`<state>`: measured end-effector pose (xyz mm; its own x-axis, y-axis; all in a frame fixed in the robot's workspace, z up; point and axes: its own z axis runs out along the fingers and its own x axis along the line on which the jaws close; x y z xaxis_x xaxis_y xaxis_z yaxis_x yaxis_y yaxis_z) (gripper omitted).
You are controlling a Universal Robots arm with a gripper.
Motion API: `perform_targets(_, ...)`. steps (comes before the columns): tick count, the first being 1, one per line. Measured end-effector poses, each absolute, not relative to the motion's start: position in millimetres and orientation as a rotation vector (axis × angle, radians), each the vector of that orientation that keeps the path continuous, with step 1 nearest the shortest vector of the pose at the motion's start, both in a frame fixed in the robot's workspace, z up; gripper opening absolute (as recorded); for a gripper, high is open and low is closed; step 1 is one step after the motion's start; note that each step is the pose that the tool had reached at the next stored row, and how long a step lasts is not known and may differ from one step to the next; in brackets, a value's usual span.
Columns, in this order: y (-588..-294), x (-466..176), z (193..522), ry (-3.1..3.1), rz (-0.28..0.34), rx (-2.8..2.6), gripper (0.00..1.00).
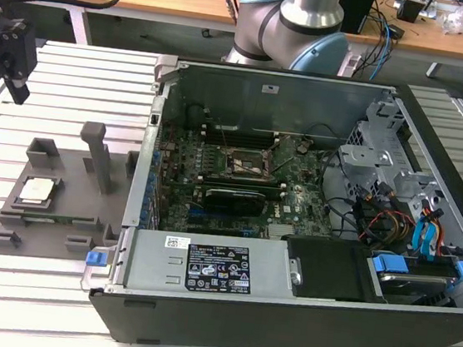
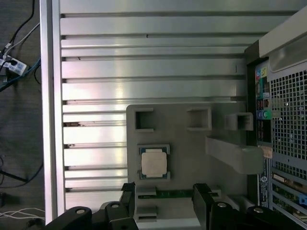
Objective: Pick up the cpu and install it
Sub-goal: 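Pick up the cpu and move it towards the insertion slot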
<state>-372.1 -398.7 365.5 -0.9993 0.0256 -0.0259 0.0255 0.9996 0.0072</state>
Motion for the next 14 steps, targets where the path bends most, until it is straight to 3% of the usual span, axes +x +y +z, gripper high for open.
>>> perform_targets(14,-398.7,-372.1,349.5,3.115,0.011,0.04,0.6)
